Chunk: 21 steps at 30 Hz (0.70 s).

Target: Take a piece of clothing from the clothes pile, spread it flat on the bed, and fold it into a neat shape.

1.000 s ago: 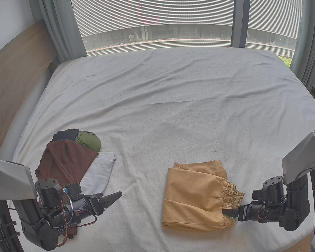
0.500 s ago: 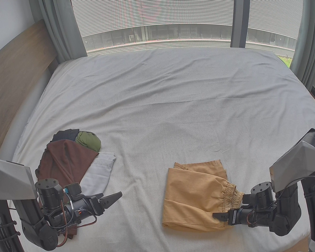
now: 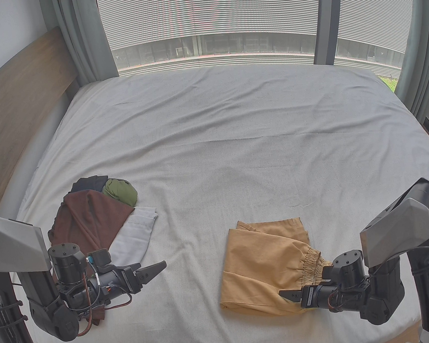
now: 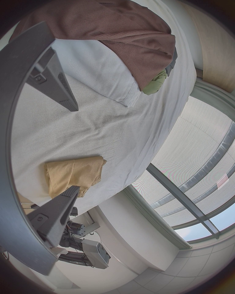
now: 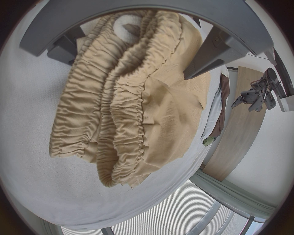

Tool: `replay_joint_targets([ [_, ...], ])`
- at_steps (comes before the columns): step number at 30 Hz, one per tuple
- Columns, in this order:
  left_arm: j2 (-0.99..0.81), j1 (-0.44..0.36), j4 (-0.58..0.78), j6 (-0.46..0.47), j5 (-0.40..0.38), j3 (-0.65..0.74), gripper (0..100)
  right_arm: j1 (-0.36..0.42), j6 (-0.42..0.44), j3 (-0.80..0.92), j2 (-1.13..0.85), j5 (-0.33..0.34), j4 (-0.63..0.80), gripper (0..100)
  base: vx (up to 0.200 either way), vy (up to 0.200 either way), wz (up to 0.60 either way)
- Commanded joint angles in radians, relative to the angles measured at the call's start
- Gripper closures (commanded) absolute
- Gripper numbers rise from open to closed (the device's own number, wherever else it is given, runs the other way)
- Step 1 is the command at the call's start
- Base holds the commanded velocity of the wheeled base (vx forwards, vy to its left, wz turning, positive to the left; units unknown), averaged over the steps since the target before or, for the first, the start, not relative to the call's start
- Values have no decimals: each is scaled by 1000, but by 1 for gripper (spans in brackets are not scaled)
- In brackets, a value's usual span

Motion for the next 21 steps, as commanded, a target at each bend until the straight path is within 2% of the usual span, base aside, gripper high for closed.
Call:
replay_joint_targets([
  [1, 0, 0, 0, 0, 0, 1, 0, 5, 5, -4, -2, 0, -2, 0, 0, 0, 0],
  [8, 3, 0, 0, 0, 0, 1, 0, 5, 7, -4, -2, -4, -2, 0, 0, 0, 0],
  [9, 3, -1, 0, 0, 0, 1, 0, 5, 7, -4, -2, -4, -2, 100, 0, 0, 0],
  [21, 3, 0, 0, 0, 0, 7, 0, 5, 7, -6, -3, -1, -6, 100, 0, 0, 0],
])
